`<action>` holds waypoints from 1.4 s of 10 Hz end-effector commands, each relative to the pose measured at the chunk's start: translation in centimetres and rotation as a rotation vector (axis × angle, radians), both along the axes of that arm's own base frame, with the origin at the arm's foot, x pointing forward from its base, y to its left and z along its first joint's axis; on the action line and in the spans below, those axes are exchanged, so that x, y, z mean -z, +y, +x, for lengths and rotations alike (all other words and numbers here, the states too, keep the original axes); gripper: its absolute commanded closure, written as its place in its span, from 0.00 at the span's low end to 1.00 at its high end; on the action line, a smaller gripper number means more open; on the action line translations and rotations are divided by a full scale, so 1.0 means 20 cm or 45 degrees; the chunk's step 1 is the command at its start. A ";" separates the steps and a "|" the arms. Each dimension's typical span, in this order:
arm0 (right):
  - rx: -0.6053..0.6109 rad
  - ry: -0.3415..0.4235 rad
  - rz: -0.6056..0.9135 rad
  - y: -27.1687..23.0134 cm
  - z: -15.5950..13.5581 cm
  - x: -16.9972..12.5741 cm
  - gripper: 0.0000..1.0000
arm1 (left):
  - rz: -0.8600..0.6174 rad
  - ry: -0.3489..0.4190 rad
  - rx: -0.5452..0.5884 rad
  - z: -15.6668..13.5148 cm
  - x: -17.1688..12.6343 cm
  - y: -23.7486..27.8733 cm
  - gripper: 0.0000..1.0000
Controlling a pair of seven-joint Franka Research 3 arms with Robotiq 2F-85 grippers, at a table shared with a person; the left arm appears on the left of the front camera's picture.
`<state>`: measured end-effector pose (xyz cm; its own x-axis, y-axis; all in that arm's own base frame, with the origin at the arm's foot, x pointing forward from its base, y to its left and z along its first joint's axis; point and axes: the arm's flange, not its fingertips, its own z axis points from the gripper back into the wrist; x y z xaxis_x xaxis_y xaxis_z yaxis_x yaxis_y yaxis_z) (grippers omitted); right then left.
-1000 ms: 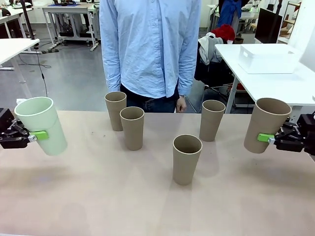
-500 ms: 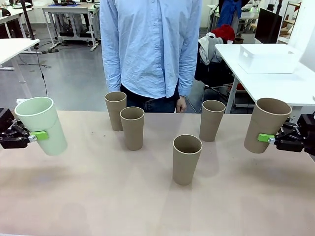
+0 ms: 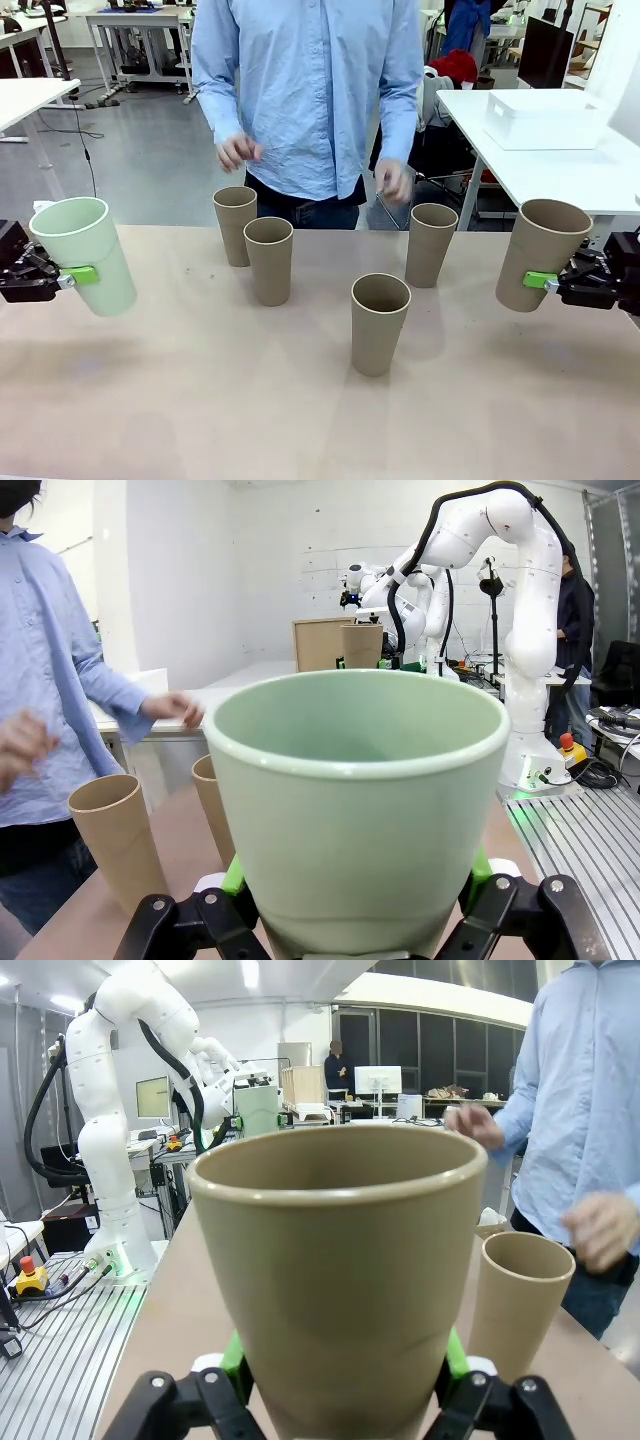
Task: Stack the cups and store them in the basket.
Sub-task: Place the stack of Reusable plastic cups into the Pantry Basket.
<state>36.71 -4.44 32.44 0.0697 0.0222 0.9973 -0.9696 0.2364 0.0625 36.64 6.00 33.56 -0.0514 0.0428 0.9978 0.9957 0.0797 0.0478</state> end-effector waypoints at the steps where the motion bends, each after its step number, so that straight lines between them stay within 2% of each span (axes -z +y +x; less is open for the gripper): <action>1: -0.002 -0.009 -0.011 -0.01 0.00 -0.02 0.15 | -0.002 -0.012 0.001 -0.01 0.00 0.00 0.12; 14: -0.002 -0.009 -0.011 -0.01 0.00 -0.02 0.15 | -0.002 -0.012 0.001 -0.01 0.00 0.00 0.12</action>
